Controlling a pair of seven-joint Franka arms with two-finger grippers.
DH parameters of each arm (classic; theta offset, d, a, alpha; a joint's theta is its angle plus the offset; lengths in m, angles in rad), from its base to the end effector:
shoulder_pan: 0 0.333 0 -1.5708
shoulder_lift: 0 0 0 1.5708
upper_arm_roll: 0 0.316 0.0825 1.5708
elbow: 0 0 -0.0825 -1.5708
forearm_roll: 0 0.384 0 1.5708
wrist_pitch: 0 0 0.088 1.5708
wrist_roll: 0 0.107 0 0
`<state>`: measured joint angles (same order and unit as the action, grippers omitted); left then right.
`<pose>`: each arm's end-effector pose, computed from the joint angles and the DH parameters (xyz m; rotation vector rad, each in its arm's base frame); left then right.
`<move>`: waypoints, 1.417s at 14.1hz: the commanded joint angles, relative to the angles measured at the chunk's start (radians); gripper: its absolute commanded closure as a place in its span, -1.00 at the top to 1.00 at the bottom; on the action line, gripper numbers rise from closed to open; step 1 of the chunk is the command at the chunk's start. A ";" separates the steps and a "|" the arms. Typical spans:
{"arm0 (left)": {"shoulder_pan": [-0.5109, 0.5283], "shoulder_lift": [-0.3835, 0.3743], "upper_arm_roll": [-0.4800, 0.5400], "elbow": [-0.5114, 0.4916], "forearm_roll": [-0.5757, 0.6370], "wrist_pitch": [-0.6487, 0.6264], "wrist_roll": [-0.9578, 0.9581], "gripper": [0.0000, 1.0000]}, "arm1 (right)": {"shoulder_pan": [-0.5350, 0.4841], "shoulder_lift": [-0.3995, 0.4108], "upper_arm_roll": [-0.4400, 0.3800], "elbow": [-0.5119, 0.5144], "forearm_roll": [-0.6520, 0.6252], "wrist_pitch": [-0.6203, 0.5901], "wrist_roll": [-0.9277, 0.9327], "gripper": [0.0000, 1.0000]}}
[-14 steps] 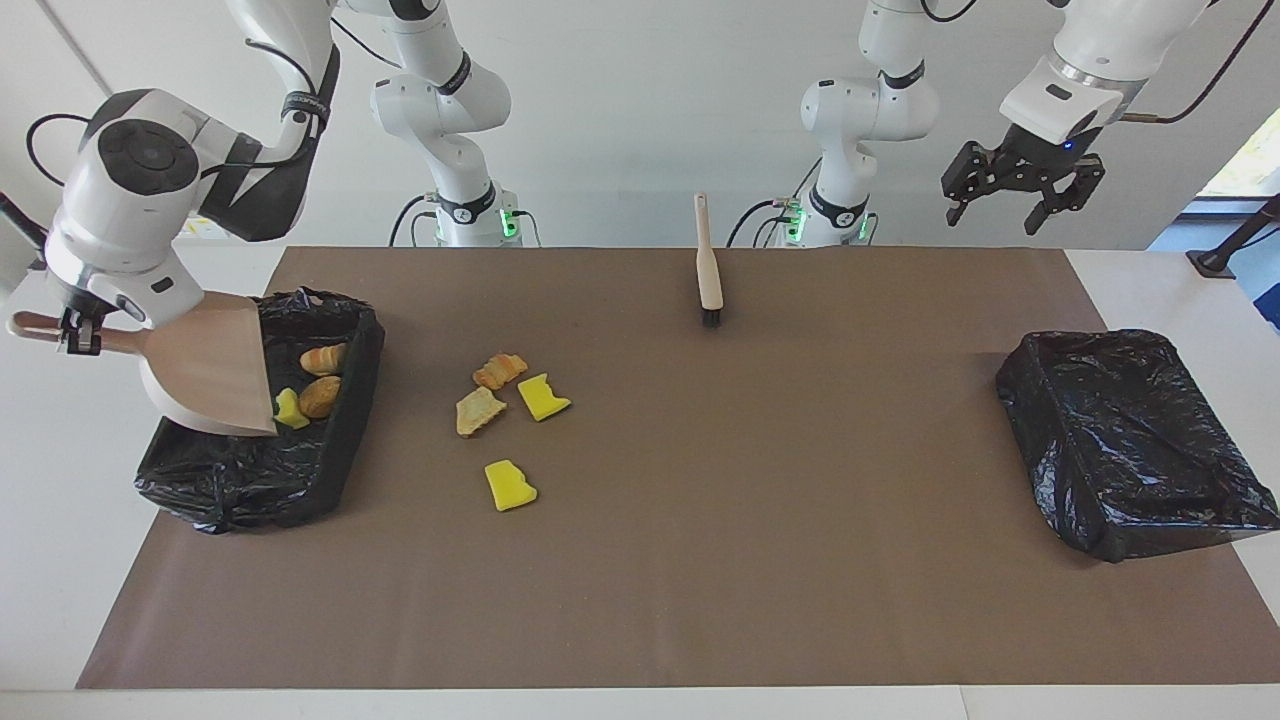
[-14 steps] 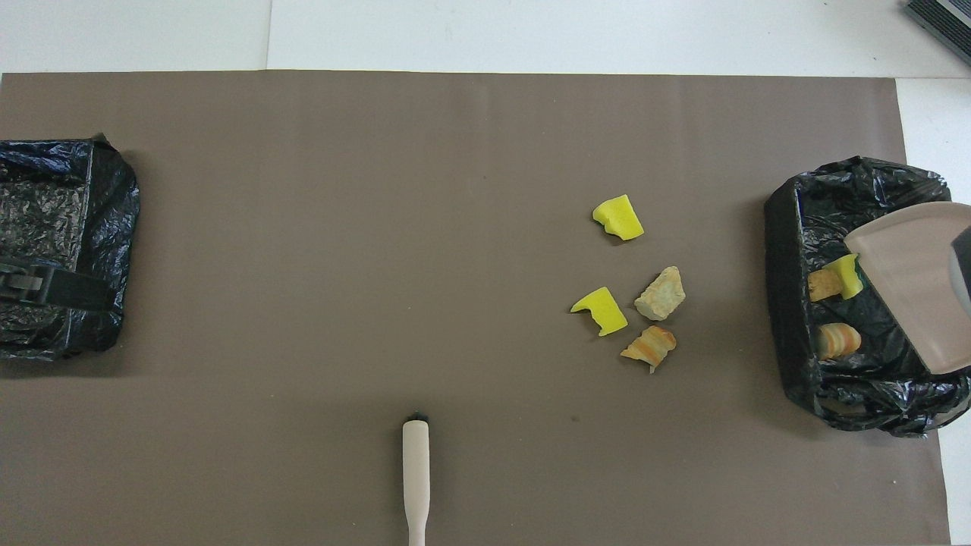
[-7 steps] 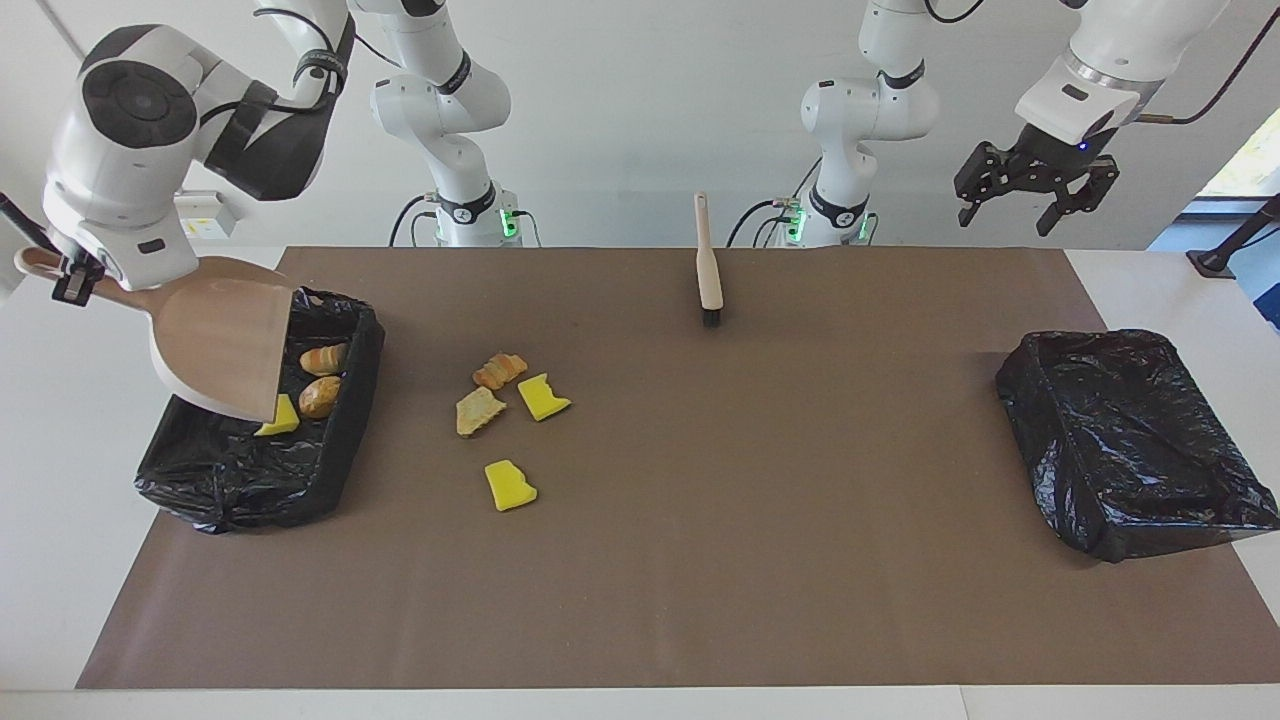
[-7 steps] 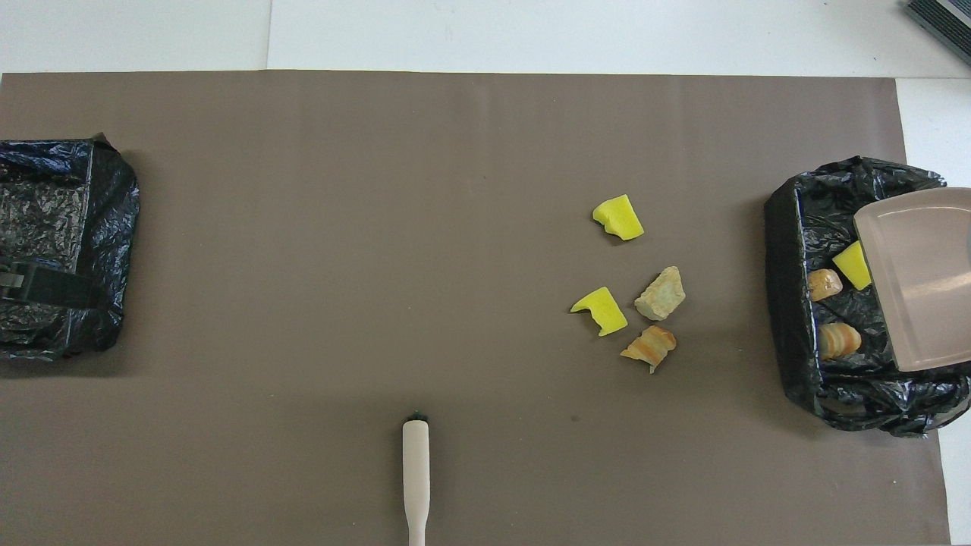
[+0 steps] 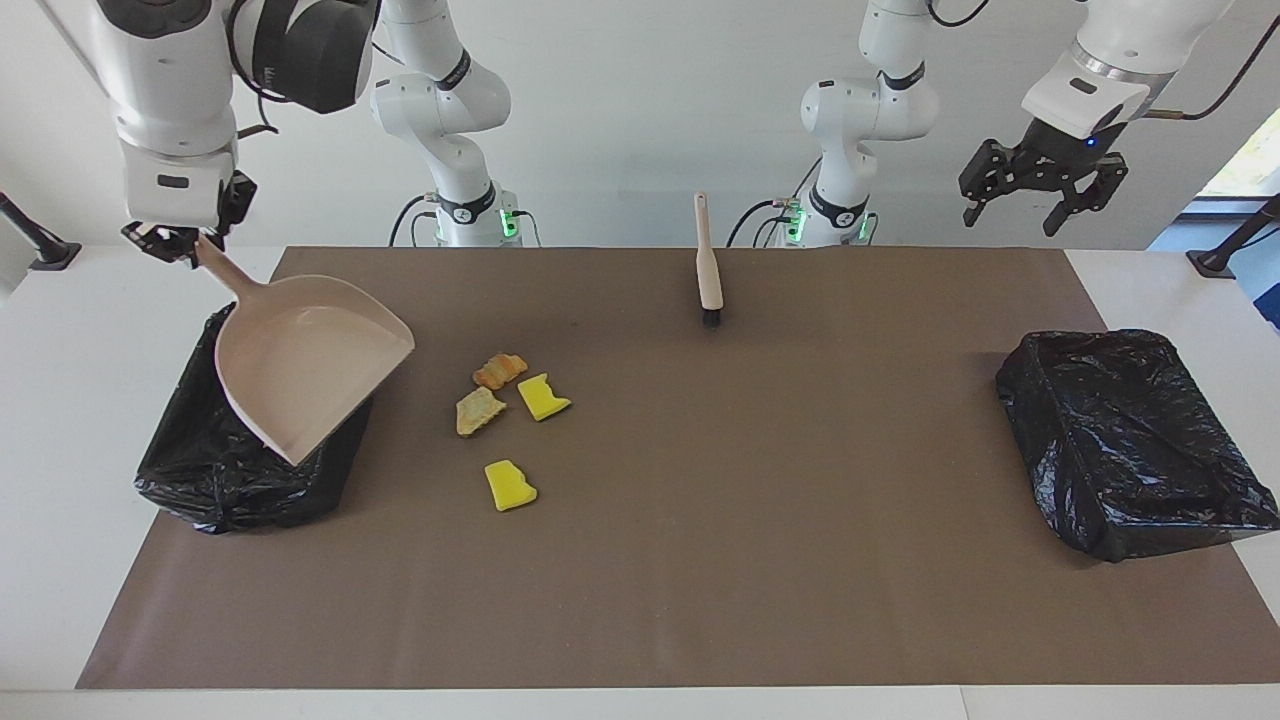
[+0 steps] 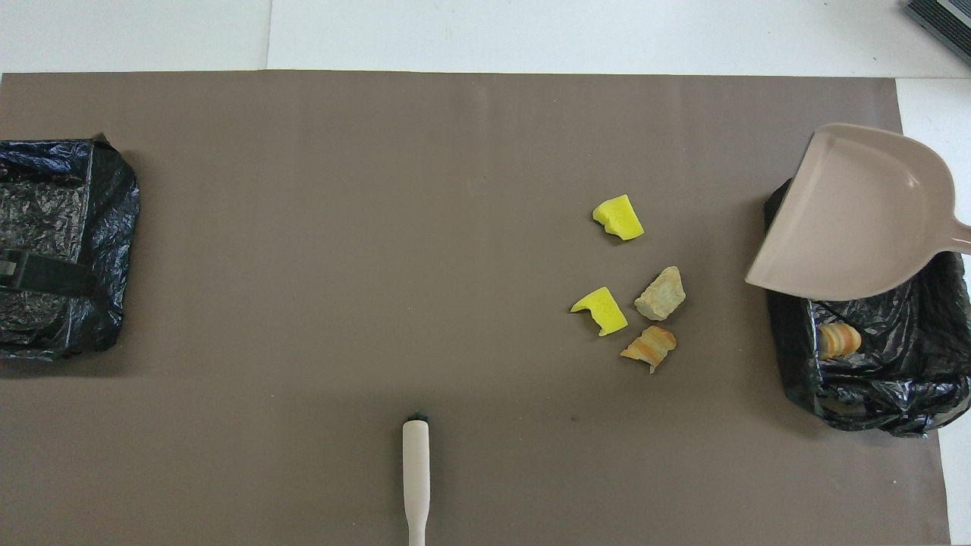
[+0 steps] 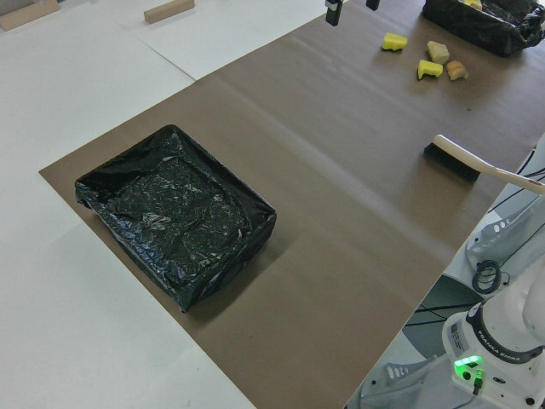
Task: Sweep and dump trash in bin
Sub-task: 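Bring the empty dustpan back and set it near the remaining trash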
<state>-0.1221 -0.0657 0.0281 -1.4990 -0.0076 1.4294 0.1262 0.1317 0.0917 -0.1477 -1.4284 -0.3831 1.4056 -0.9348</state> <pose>0.5159 -0.0489 0.6807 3.1130 -0.3459 -0.0059 0.5642 -0.0495 0.6354 2.5487 1.1945 -0.3996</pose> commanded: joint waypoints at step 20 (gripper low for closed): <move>0.016 0.001 -0.008 0.003 0.011 0.005 0.026 1.00 | 0.103 0.466 0.657 -0.061 0.255 0.676 1.717 -1.00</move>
<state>-0.1219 -0.0656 0.0282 -1.4987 -0.0076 1.4220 0.1325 0.2145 0.4988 0.4881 -1.5213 -0.1038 2.0392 0.7073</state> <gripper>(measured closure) 0.000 0.678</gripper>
